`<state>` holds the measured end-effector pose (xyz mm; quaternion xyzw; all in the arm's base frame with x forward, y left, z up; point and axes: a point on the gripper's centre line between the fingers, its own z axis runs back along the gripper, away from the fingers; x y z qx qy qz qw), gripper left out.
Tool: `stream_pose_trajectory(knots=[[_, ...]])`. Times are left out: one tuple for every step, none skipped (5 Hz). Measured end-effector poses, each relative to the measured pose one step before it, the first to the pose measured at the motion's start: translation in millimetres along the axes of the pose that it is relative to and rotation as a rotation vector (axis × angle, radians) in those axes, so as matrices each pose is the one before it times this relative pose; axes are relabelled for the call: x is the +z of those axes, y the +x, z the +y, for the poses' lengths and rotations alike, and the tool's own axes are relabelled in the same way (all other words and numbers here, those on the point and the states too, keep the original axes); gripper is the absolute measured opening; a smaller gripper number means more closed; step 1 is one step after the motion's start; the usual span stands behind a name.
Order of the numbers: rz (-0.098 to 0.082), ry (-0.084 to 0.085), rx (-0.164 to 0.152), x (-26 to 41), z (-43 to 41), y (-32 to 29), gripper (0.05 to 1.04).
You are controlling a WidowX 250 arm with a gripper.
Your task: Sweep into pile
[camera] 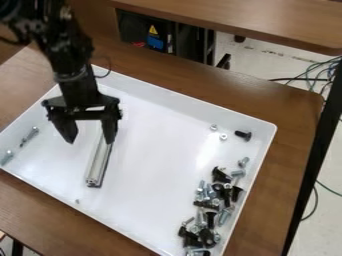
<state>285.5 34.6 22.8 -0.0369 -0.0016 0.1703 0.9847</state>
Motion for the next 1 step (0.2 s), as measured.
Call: stream_pose_trajectory(knots=[[-0.0355, 0.0278, -0.1184, 26.21, -42.69, -3.23, 1.001]])
